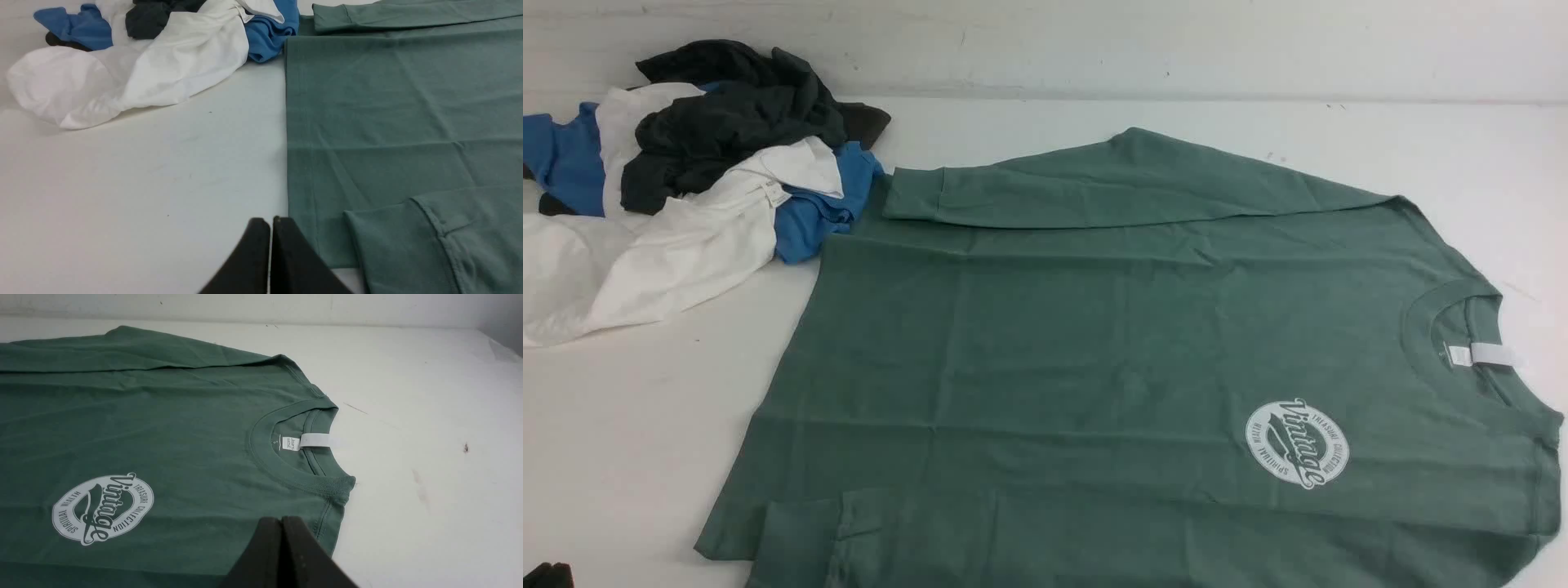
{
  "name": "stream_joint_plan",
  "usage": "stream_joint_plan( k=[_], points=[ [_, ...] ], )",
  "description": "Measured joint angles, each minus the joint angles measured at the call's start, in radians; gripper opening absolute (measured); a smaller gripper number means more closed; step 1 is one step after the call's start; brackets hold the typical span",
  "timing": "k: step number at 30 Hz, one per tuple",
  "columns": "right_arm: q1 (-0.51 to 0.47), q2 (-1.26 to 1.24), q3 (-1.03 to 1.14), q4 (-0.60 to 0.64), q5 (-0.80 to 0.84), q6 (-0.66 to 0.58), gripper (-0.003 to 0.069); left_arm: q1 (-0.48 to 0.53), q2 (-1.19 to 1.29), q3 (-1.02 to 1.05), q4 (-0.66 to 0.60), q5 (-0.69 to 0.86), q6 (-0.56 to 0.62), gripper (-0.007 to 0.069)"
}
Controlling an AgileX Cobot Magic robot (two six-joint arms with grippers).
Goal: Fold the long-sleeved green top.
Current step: Use the left arm to clamp the cuff closest to it
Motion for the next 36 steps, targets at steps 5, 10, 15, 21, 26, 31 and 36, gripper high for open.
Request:
stream_joint_plan(
  k=[5,10,15,21,26,31,36],
  points=[
    [0.000,0.000,0.000,0.000,0.000,0.000,-0.0015,0.000,0.000,0.000,0.000,0.000,0.000,-0.0004],
    [0.000,0.000,0.000,0.000,0.000,0.000,-0.0015,0.000,0.000,0.000,0.000,0.000,0.000,-0.0004],
    [0.000,0.000,0.000,0.000,0.000,0.000,-0.0015,0.000,0.000,0.000,0.018,0.000,0.000,-0.0004],
    [0.000,0.000,0.000,0.000,0.000,0.000,-0.0015,0.000,0.000,0.002,-0.042,-0.051,-0.046,-0.0004],
    [0.000,0.000,0.000,0.000,0.000,0.000,-0.0015,0.000,0.000,0.003,-0.223,-0.182,-0.152,-0.0004],
    [0.000,0.000,0.000,0.000,0.000,0.000,-0.0015,0.000,0.000,0.003,-0.324,-0.319,-0.182,-0.0004],
    [0.000,0.000,0.007,0.194,-0.070,0.090,-0.0015,0.000,0.000,0.004,-0.375,-0.610,-0.211,-0.0004]
  ],
)
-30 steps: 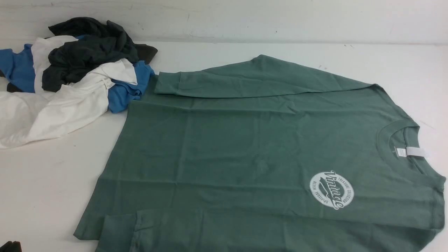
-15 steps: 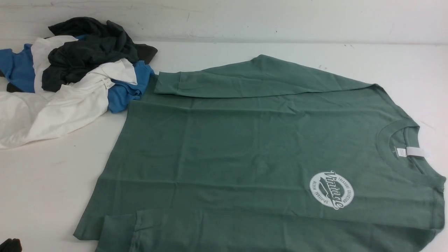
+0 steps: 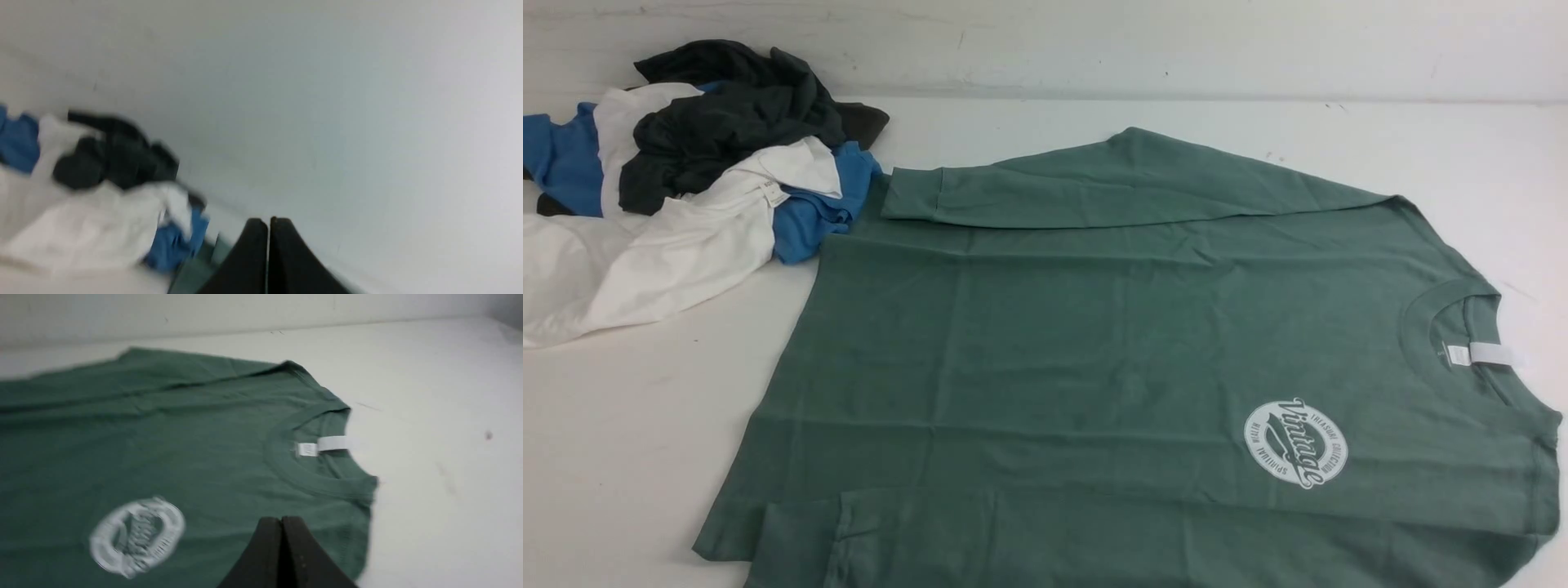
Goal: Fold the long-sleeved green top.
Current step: Use the left arm to clamp the cuff closest to it
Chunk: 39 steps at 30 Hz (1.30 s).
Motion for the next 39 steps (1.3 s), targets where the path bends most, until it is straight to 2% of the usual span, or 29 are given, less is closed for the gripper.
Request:
stream_joint_plan(
  k=[1,2,3,5,7,8,10,13,15,18,20,22,25,26,27,28,30,31,35,39],
  points=[
    [0.000,0.000,0.000,0.015,-0.006,0.014,-0.0015,0.000,0.000,0.000,0.000,0.000,0.000,-0.0004],
    [0.000,0.000,0.000,0.126,-0.058,0.068,-0.0015,0.000,0.000,-0.008,-0.006,-0.095,-0.028,-0.0004],
    [0.000,0.000,0.000,0.208,-0.090,0.098,-0.0015,0.000,0.000,-0.030,-0.006,-0.127,-0.049,-0.0004],
    [0.000,0.000,0.000,0.372,-0.155,0.161,-0.0015,0.000,0.009,-0.124,0.001,-0.080,-0.096,-0.0004],
    [0.000,0.000,0.000,0.440,-0.177,0.171,-0.0015,0.000,0.028,-0.184,0.012,-0.012,-0.109,-0.0004],
    [0.000,0.000,0.000,0.494,-0.195,0.173,-0.0015,0.000,0.083,-0.288,0.039,0.154,-0.117,-0.0004],
    [-0.001,0.000,0.000,0.528,-0.206,0.166,-0.0015,0.000,0.166,-0.404,0.071,0.361,-0.117,-0.0004],
    [-0.001,0.000,0.000,0.556,-0.217,0.152,-0.0015,0.000,0.405,-0.571,0.122,0.815,-0.055,-0.0004],
    [-0.001,0.000,0.000,0.556,-0.212,0.136,-0.0015,0.000,0.532,-0.627,0.135,0.987,-0.001,-0.0004],
    [0.000,0.000,-0.029,0.556,-0.090,0.077,-0.0015,0.000,0.759,-0.688,0.143,1.177,0.104,-0.0004],
    [0.004,0.004,-0.066,0.556,-0.013,0.040,-0.0015,0.000,0.842,-0.696,0.144,1.208,0.141,-0.0004],
    [0.007,0.065,-0.181,0.555,0.159,-0.050,-0.0015,0.000,0.999,-0.701,0.136,1.224,0.202,-0.0004],
    [0.007,0.167,-0.288,0.549,0.275,-0.123,-0.0015,-0.008,1.103,-0.703,0.110,1.212,0.244,-0.0004],
    [0.007,0.270,-0.379,0.542,0.390,-0.204,-0.0015,-0.028,1.159,-0.703,0.101,1.189,0.269,-0.0004],
    [0.007,0.270,-0.379,0.541,0.404,-0.204,-0.0015,-0.031,1.171,-0.703,0.100,1.181,0.269,-0.0004],
    [0.007,0.368,-0.458,0.530,0.517,-0.286,-0.0015,-0.049,1.206,-0.704,0.099,1.153,0.269,-0.0004],
    [0.007,0.453,-0.523,0.518,0.617,-0.354,-0.0015,-0.064,1.234,-0.707,0.100,1.122,0.269,-0.0004],
    [0.007,0.546,-0.587,0.503,0.720,-0.421,-0.0015,-0.077,1.262,-0.707,0.107,1.094,0.259,-0.0004],
    [0.007,0.739,-0.695,0.430,0.859,-0.508,-0.0015,-0.085,1.348,-0.737,0.136,1.081,0.252,-0.0004],
    [0.007,0.856,-0.730,0.346,0.882,-0.516,-0.0015,-0.085,1.442,-0.814,0.148,1.090,0.250,-0.0002]
  ],
)
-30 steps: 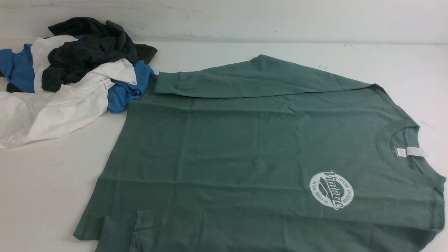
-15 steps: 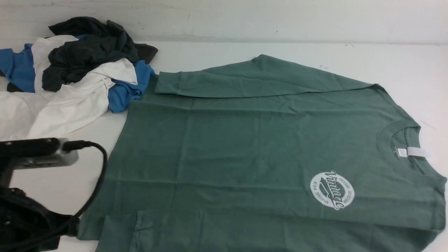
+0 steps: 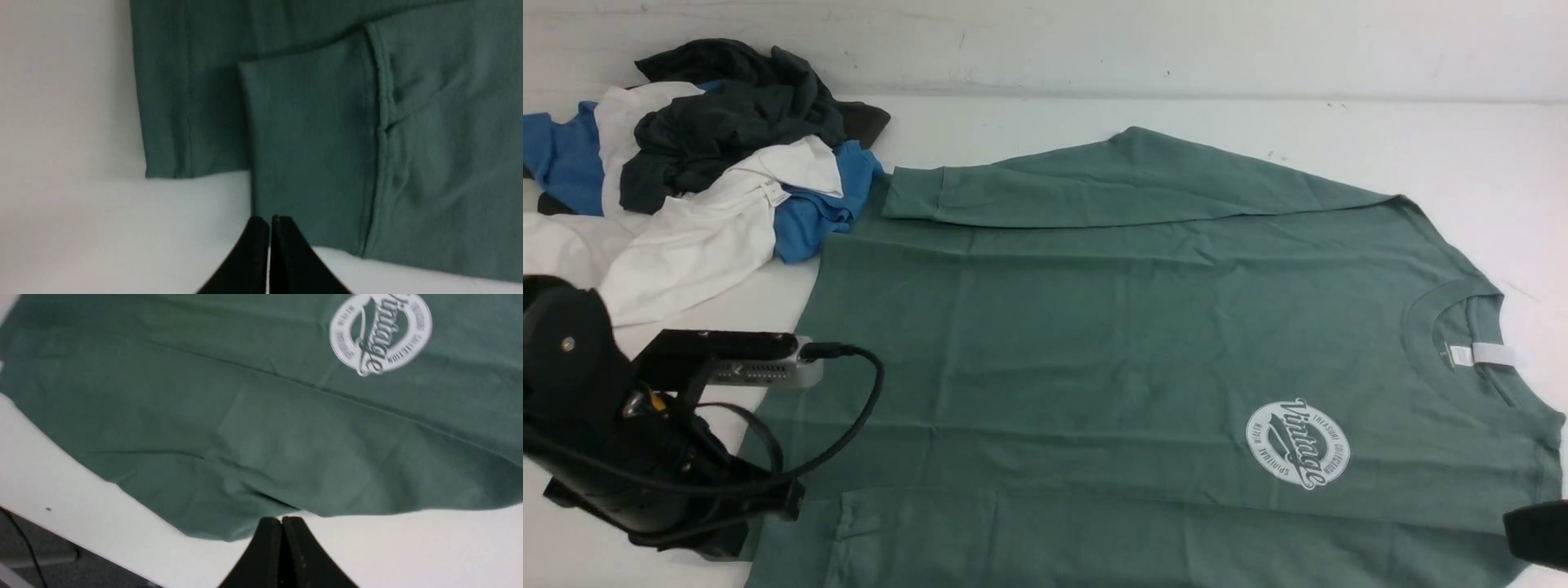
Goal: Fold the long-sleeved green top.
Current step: Use the left arm to clamp the cuff closest to it
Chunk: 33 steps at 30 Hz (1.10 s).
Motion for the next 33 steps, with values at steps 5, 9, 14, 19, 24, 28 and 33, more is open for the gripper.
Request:
stream_joint_plan(
  k=[5,9,14,19,24,28,33],
  points=[
    [0.000,0.083,-0.001,-0.034,0.029,0.000,-0.0015,0.000,0.119,-0.110,0.026,0.015,0.003,0.0073],
    [0.000,0.086,-0.001,-0.034,0.030,0.000,-0.0015,0.000,0.183,-0.131,0.032,0.019,0.004,0.0184],
    [0.000,0.086,-0.002,-0.029,0.031,-0.001,-0.0015,0.000,0.261,-0.133,0.032,-0.013,0.004,0.0373],
    [0.000,0.086,-0.002,-0.024,0.031,-0.001,-0.0015,0.000,0.286,-0.133,0.013,-0.027,0.007,0.0390],
    [0.000,0.086,-0.002,-0.023,0.028,-0.001,-0.0015,-0.001,0.293,-0.133,0.006,-0.031,0.007,0.0284],
    [0.000,0.086,-0.002,-0.023,0.027,-0.001,-0.0015,-0.001,0.302,-0.135,-0.009,-0.031,0.007,0.0192],
    [0.000,0.086,-0.002,-0.013,0.026,-0.004,-0.0015,-0.002,0.302,-0.142,-0.015,-0.008,0.007,0.0036]
  ],
)
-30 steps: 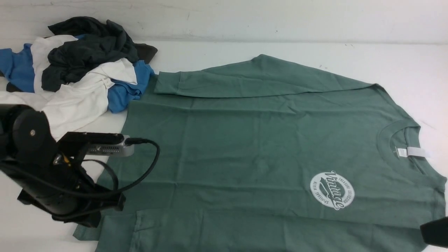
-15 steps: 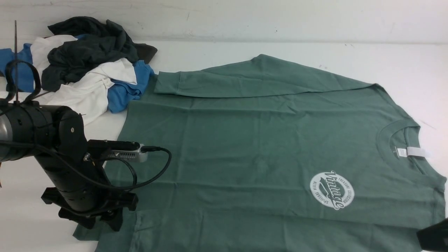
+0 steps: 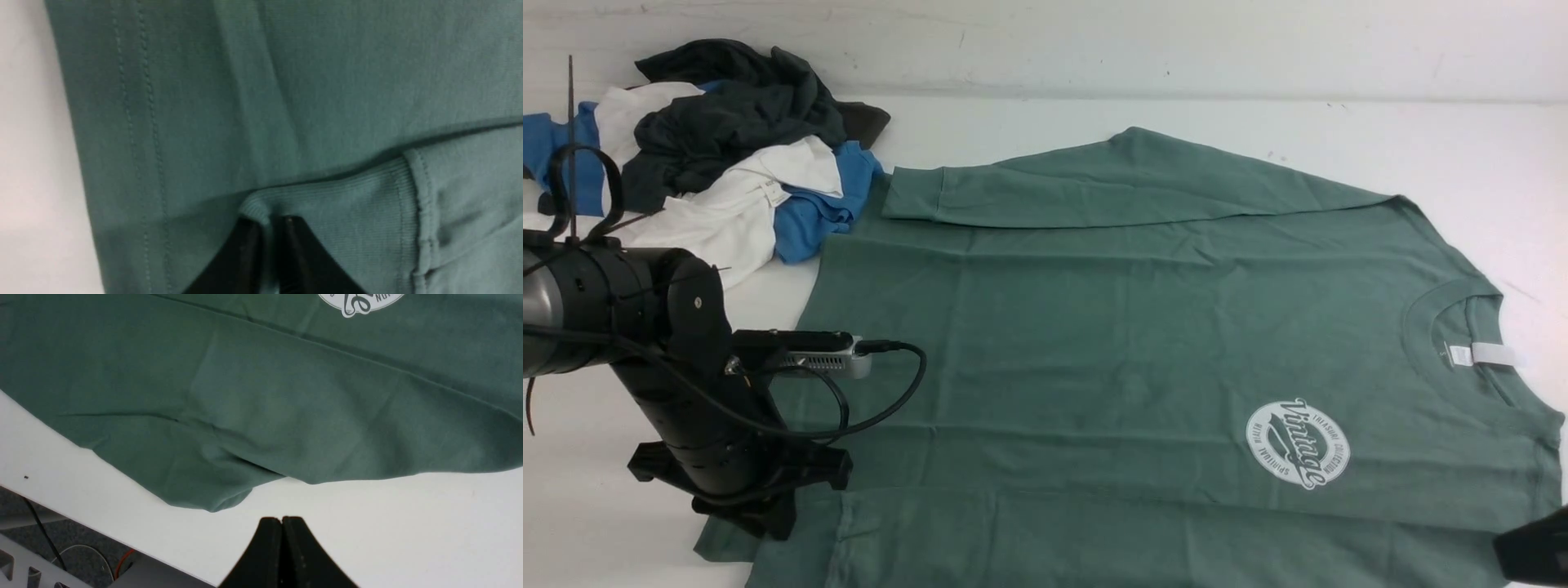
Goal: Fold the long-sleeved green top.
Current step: Use the left arm to clamp the cuff closest to it, then use the left arm to drag and place the cuff at the centered position on the left edge of the fabric
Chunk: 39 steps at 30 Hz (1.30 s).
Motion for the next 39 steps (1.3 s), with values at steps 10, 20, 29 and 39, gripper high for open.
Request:
stream_joint_plan(
  k=[10,20,29,39],
  points=[
    [0.000,0.000,0.000,0.012,-0.004,0.000,-0.0015,-0.063,-0.151,-0.082,0.000,0.117,0.004,0.0006],
    [0.000,0.000,0.000,0.013,-0.035,0.000,-0.0015,-0.153,-0.151,-0.520,0.038,0.234,0.006,0.0006],
    [0.000,0.000,0.000,0.013,-0.044,0.000,-0.0015,-0.113,0.064,-0.794,0.185,0.240,0.000,0.0006],
    [0.000,0.000,0.000,0.013,-0.044,0.000,-0.0015,-0.113,0.244,-0.805,0.353,0.177,-0.082,0.0006]
  ],
)
